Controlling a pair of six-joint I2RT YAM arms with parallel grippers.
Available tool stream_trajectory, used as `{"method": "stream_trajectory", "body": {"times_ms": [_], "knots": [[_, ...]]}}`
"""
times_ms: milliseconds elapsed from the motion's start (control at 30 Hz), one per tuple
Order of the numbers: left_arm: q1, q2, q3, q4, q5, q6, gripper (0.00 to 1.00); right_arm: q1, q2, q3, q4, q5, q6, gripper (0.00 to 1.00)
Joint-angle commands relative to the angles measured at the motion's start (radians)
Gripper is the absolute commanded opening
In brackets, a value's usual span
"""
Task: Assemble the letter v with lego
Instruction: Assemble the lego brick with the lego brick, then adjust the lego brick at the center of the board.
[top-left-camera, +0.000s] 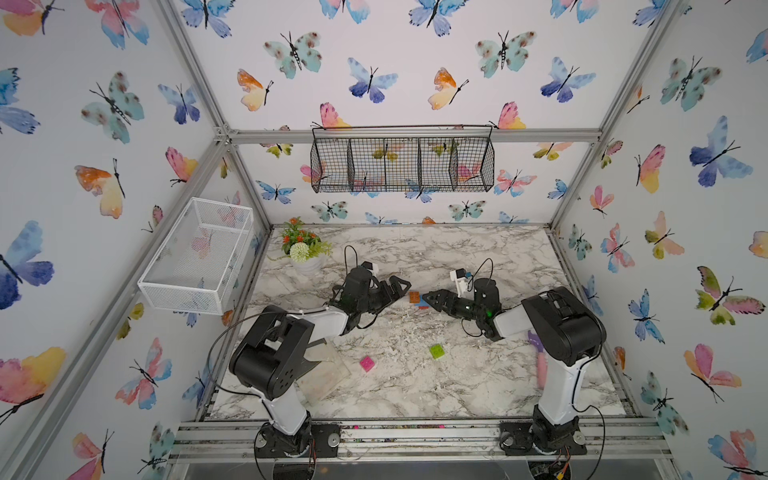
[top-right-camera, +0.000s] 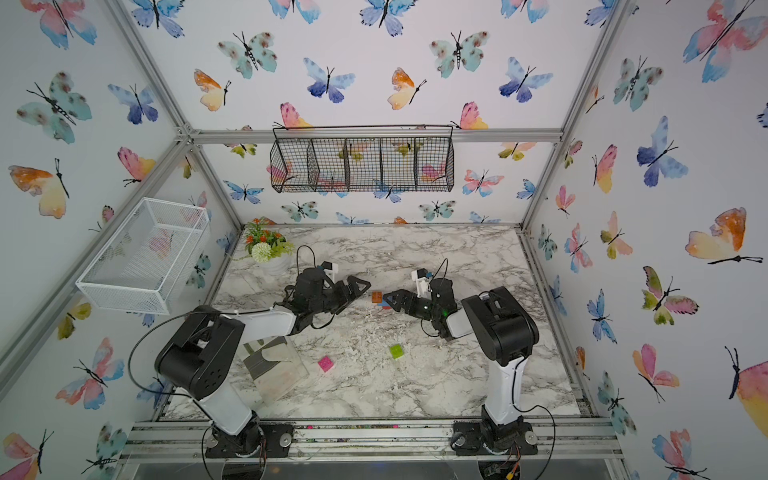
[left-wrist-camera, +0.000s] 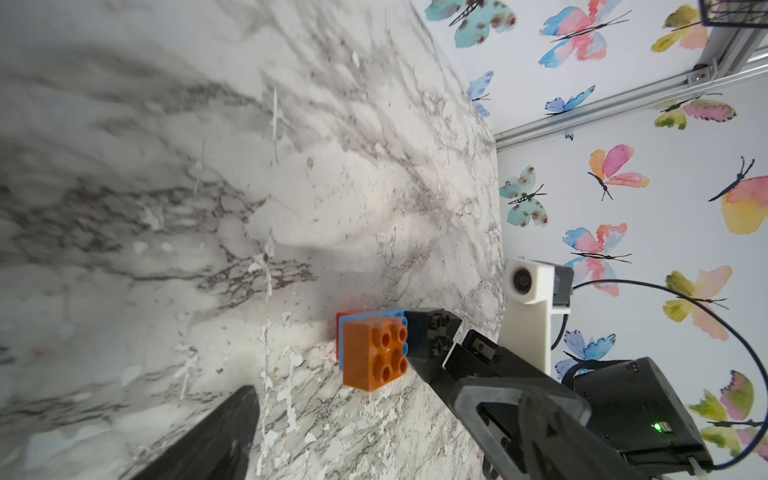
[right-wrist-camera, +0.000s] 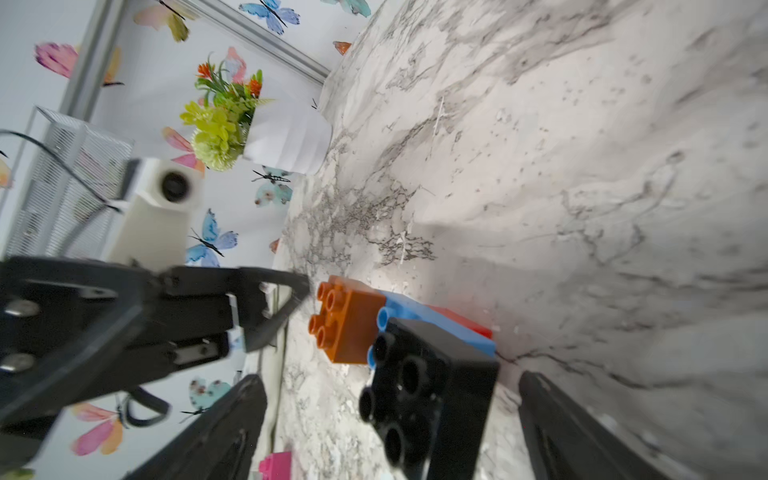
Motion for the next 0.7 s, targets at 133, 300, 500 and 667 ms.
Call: {"method": "stream_trajectory", "body": {"times_ms": [133, 300, 500, 667], "knots": [[0.035, -0.224, -0.001, -0.297, -0.149, 0.343, 0.98, -0.008, 0.001, 0.016, -0.188, 0.017, -0.34, 0.94], [0.049, -0.275, -0.035, -0.318, -0.165, 0.401, 0.98, -0.008, -0.016, 0.054, -0.293, 0.082, -0.507, 0.9], [0.056, -0.267, -0.03, -0.341, -0.11, 0.439, 0.98, -0.006, 0.038, 0.141, -0.399, 0.132, -0.577, 0.85], [0.057, -0.272, -0.039, -0.344, -0.101, 0.457, 0.98, 0.016, 0.038, 0.146, -0.368, 0.146, -0.642, 0.86]]}}
